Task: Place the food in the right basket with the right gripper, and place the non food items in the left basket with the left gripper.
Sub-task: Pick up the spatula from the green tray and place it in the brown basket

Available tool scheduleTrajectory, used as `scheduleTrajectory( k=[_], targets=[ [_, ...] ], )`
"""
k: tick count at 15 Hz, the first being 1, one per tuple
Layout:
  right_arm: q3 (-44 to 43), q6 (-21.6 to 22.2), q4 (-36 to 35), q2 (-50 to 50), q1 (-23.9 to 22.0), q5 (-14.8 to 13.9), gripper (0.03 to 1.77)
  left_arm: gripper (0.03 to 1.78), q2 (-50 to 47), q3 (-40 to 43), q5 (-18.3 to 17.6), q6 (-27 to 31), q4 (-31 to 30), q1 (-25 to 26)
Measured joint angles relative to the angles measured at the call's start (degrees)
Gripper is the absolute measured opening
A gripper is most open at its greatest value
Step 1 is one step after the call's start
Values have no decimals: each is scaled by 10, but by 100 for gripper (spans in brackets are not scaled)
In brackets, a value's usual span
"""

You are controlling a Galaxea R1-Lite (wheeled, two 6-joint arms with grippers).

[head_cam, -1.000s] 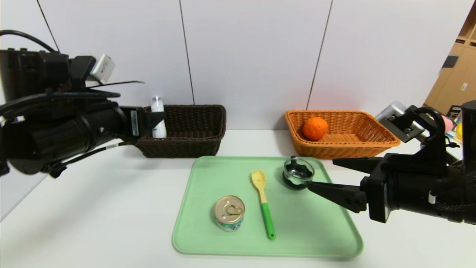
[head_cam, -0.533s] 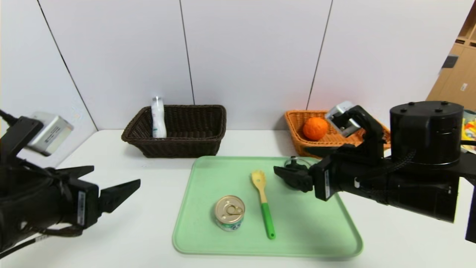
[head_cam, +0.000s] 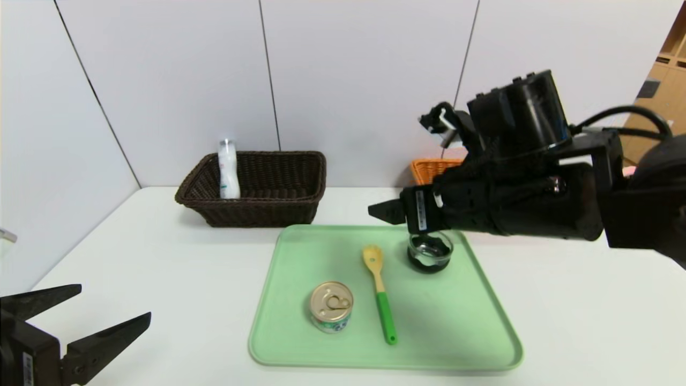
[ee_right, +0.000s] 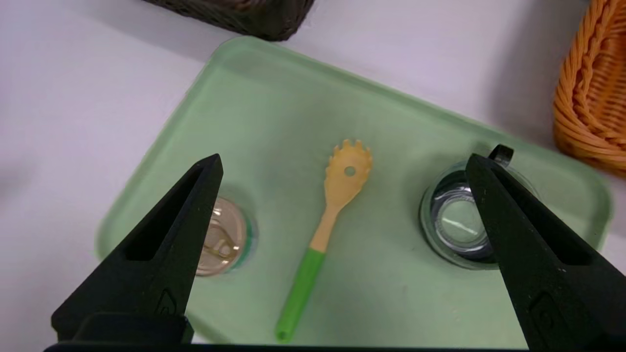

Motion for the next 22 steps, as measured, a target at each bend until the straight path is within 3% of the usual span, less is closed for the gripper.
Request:
scheduleTrajectory(
  k=[5, 9, 11, 15, 22],
  targets=[
    [-328, 148, 382, 103, 39, -10, 171, 169, -37, 1, 2, 0, 19, 2],
    [-377, 215, 567, 197, 60, -56, 171, 169, -47, -3, 4, 1, 19, 2],
    [-378, 221, 607, 224, 61, -53, 171, 169, -50, -3, 4, 1, 18, 2],
    [-379, 249, 604, 248, 61, -32, 171, 169, -60, -1, 4, 1, 19, 2],
    [-379, 258, 591, 260, 61, -36, 171, 169, -69, -1, 4, 3, 20, 2]
  ],
)
